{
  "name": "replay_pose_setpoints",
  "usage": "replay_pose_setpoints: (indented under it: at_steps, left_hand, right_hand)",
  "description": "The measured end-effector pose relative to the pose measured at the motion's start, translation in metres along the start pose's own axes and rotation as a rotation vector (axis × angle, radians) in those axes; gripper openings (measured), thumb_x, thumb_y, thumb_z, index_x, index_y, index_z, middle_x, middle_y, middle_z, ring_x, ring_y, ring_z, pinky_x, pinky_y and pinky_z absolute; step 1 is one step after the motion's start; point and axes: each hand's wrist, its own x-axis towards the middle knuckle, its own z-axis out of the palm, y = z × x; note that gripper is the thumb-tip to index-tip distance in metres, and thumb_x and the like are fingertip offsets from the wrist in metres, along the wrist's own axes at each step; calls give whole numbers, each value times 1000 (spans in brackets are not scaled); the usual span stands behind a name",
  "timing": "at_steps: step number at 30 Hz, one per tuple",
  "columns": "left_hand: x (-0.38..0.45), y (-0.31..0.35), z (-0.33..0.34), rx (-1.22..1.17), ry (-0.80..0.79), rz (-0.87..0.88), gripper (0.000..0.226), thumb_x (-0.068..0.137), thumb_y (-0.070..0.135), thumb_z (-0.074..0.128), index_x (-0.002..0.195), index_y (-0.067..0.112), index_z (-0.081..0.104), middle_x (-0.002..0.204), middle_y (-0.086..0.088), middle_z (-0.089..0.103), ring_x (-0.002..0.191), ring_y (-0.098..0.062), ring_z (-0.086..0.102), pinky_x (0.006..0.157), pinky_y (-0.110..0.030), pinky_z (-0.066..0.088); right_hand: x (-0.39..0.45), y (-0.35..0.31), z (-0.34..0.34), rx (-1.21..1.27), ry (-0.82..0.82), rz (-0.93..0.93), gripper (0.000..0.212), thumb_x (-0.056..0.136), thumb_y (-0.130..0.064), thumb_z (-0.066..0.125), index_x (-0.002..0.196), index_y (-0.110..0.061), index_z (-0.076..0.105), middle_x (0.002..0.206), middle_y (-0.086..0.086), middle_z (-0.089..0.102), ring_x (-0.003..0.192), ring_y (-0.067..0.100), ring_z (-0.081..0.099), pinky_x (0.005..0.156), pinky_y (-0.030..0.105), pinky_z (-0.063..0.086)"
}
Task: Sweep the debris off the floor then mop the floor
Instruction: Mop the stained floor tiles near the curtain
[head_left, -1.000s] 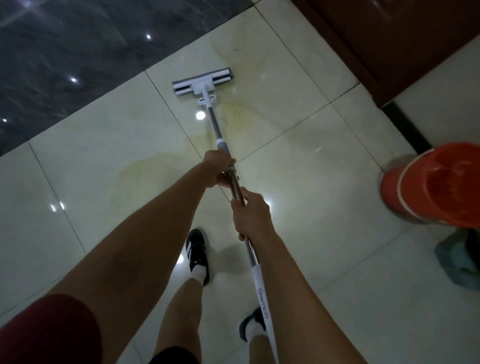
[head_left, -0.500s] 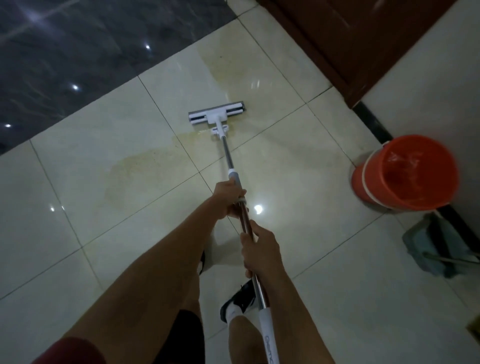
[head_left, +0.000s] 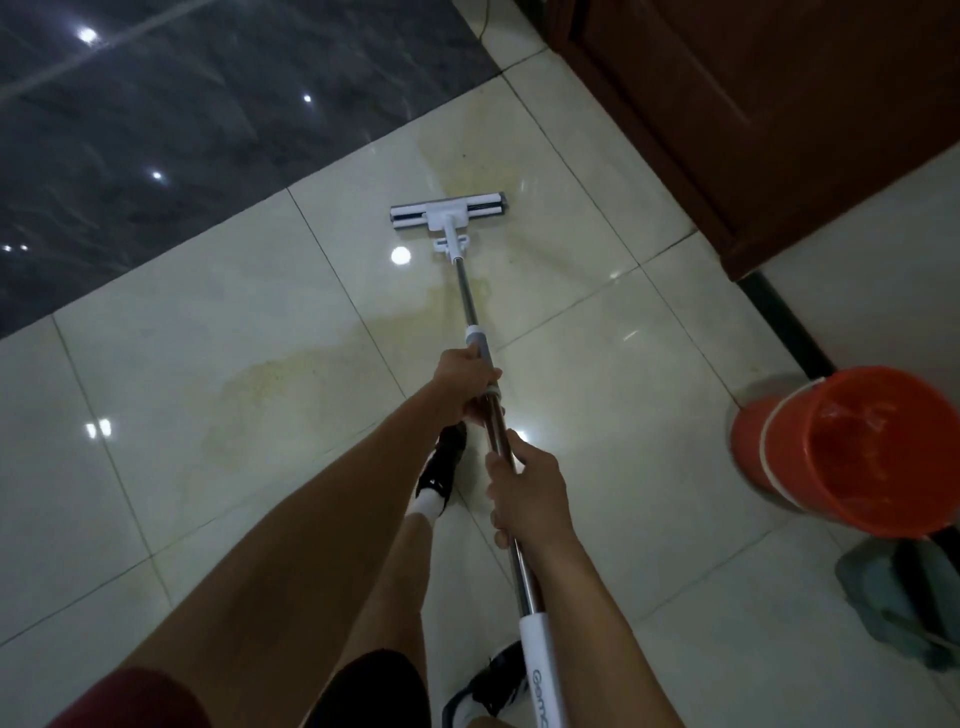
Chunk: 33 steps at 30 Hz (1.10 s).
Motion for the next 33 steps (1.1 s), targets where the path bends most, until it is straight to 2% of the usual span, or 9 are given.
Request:
replay_pose_setpoints:
  at_steps: [5,9,11,13,20,23,27,30,33]
  left_hand:
    - [82,113,-36,56,-10,31,25,94,9,69,114,-4,59,91,-21,65,67,-36,71,64,-55,62]
    - [144,212,-71,114,-26,31,12,96,9,66,103,0,60,92,-20,65,72,-40,73,57,-50,62]
    - [170,260,-84,123,-21,43,9,97,8,64,92,4,58,95,-19,65,82,-43,73,65,-54,62]
    - [195,299,-91,148,-22,63,9,97,8,65,95,2,58,95,-19,64,86,-44,73,67,-56,62]
    - [256,390,-99,139,30,122,21,105,20,52,91,4,55,91,-17,64,74,-34,71,50,-43,61]
    - [263,409,-87,167,21,160,16,105,17,52,99,3,53,95,-18,62,77,-34,71,50,-42,61]
    - [259,393,-62,175,13,164,15,104,14,51,111,2,56,94,-15,61,73,-32,68,45,-40,59]
    - [244,364,-53,160,31,118,31,108,25,40,106,1,60,93,-15,62,71,-33,67,41,-39,57]
    - [215,328,-44,205,19,97,42,109,34,35,102,1,60,83,-14,62,64,-32,67,47,-42,61]
  right_hand:
    - [98,-97,40,-23,23,-28,35,99,-24,55,130,-39,60,80,0,58,57,10,50,57,28,47]
    - [173,-186,73,-10,20,-27,26,99,-25,55,121,-36,63,76,0,57,53,15,52,51,27,45]
    - [208,-230,84,4,26,-23,21,100,-24,54,113,-38,62,76,3,56,50,18,51,44,25,44]
    - [239,-266,91,-3,33,-28,21,101,-23,53,115,-35,62,76,6,57,49,19,51,41,24,43]
    - [324,-355,104,-55,23,-74,17,99,-21,53,111,-27,63,73,7,58,51,23,54,54,35,52]
    - [340,-374,87,-46,28,-58,15,99,-21,54,110,-28,62,74,9,61,49,23,53,54,35,51]
    - [330,-350,65,-26,15,-30,47,100,-23,54,144,-33,45,88,6,60,59,19,54,59,35,49]
    - [309,-317,66,7,-4,-45,38,100,-22,52,136,-34,53,78,1,54,58,18,51,61,36,47]
    - [274,-280,62,66,-1,6,35,100,-22,52,133,-35,56,80,0,55,57,17,52,59,34,47]
